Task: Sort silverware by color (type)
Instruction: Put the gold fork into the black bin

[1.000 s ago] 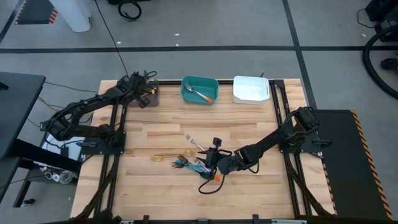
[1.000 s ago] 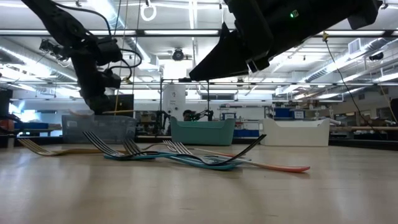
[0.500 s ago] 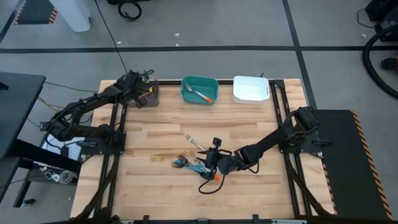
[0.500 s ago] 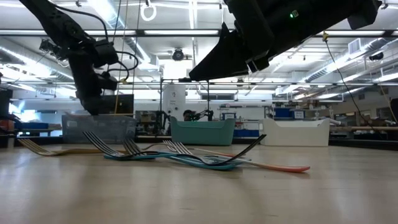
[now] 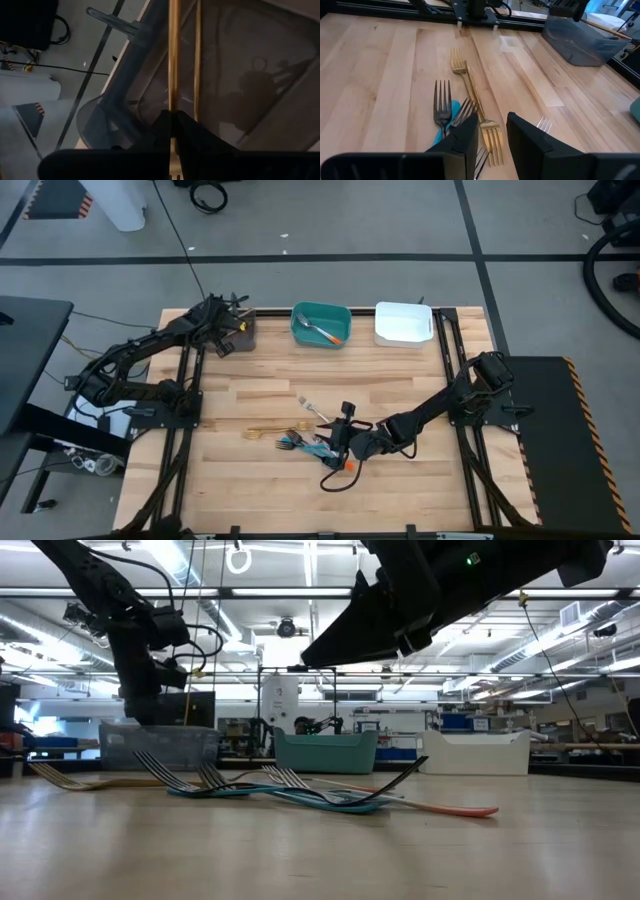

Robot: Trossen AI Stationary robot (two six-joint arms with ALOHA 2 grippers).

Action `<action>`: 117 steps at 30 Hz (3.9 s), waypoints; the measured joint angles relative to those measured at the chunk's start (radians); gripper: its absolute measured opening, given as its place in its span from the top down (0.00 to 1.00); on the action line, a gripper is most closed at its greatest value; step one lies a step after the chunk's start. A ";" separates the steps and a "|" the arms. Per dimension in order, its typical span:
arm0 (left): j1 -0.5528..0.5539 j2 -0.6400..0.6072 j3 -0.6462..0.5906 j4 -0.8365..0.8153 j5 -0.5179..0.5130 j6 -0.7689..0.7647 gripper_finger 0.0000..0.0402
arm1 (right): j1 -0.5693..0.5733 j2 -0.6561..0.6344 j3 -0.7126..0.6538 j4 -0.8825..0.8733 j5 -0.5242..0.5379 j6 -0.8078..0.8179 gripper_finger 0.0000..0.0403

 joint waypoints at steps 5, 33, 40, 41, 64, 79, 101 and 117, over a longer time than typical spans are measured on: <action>-0.001 0.039 0.002 -0.012 0.011 0.009 0.95 | 0.000 0.000 0.000 0.000 0.000 0.000 0.73; -0.048 0.083 0.000 0.048 -0.041 -0.033 0.74 | 0.000 0.000 0.000 0.001 0.001 -0.004 0.73; -0.077 0.083 0.000 0.056 -0.046 -0.028 0.70 | 0.000 0.000 0.000 0.002 0.001 -0.004 0.73; -0.075 0.083 0.000 0.058 -0.046 -0.029 0.70 | 0.000 0.000 0.000 0.003 0.001 -0.004 0.73; -0.031 0.102 0.012 0.039 0.056 -0.127 0.95 | 0.000 0.000 0.000 0.031 0.001 -0.027 0.73; -0.119 0.102 0.018 0.025 0.060 -0.151 0.95 | -0.001 0.000 0.000 0.039 0.001 -0.035 0.73; -0.108 0.103 0.130 -0.117 0.150 -0.153 0.94 | -0.001 0.000 0.000 0.041 -0.006 -0.035 0.73; -0.083 0.103 0.131 -0.147 0.214 -0.150 0.94 | -0.174 0.000 0.001 0.154 -0.179 -0.120 0.73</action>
